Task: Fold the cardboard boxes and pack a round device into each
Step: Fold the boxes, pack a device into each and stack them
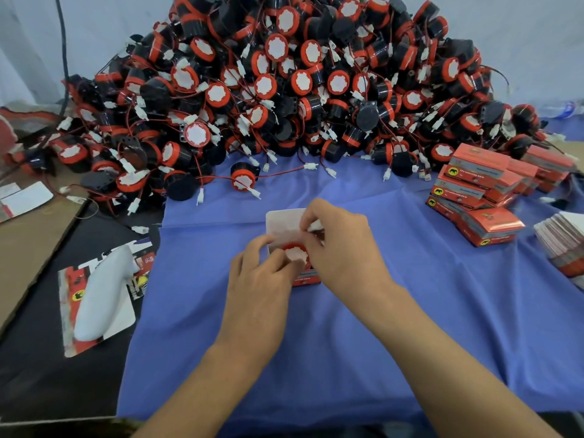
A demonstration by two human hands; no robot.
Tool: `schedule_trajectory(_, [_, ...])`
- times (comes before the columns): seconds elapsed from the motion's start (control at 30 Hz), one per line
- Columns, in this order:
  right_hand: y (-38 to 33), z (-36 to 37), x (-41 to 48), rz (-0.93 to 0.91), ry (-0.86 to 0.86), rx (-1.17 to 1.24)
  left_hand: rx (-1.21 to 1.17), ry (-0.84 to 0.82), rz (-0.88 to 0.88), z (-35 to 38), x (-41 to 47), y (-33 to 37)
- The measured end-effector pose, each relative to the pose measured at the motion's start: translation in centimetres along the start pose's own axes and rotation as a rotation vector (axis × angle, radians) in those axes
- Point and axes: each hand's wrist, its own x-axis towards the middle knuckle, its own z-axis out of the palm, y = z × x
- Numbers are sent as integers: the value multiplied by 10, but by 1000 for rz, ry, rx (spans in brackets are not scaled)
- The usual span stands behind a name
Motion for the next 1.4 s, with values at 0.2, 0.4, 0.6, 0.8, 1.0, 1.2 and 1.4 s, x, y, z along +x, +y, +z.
schedule_trajectory(0.2, [-5, 16, 5, -130, -73, -286, -98, 41, -18, 7, -5, -4])
schedule_trajectory(0.4, [-4, 30, 11, -159, -210, -565, -138, 108, 22, 19, -13, -15])
schedule_trajectory(0.6, [-5, 25, 19, -204, -292, -570, -165, 99, 83, 26, -21, -18])
schedule_trajectory(0.8, [-6, 27, 16, -211, -301, -466, -204, 87, 104, 30, -21, -18])
schedule_trajectory(1.0, [-3, 32, 14, -111, -375, -368, -201, 98, 114, 28, -23, -19])
schedule_trajectory(1.2, [-4, 24, 20, -70, -613, -338, -247, 131, 99, 27, -23, -18])
schedule_trajectory(1.4, [3, 20, 24, -54, -602, -293, -424, 270, -16, 28, -28, -19])
